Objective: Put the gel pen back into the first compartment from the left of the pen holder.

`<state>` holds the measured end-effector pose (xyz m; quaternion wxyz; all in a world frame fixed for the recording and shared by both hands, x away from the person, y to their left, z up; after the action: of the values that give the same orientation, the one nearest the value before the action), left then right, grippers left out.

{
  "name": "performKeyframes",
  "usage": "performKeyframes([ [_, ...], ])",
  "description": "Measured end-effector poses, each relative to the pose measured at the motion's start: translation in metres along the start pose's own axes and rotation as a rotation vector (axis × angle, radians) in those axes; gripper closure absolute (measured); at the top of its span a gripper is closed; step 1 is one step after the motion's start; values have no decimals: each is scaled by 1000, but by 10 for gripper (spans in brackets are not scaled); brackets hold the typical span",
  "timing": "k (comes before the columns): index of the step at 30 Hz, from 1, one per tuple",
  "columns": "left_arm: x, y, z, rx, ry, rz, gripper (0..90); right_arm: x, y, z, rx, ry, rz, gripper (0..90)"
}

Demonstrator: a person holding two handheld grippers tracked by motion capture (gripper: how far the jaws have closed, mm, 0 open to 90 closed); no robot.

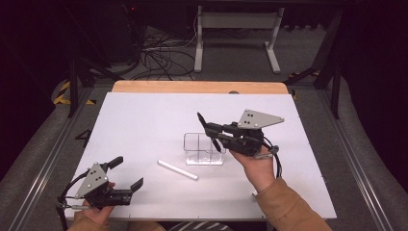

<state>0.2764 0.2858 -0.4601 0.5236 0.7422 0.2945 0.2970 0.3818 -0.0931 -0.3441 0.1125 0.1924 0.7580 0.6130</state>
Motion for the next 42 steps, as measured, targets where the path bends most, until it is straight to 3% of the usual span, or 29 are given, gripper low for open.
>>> performKeyframes([
  [20, 1, 0, 0, 0, -9, -6, 32, 3, -2, 44, -45, 15, -14, 792],
  [42, 0, -1, 1, -2, -12, -10, 32, 0, -9, 72, -52, 2, -23, 792],
])
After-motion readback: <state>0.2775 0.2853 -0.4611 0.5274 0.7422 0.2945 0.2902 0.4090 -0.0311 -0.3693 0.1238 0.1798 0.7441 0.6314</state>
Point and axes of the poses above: each handheld gripper's, and its own axes: z roughly forward along the jaws, y roughly out of its top, x roughly to its left, the point moved 1 cm from there along z, roughly forward along the jaws, and after that the axes turned 6 degrees about z, right-handed, at the moved point
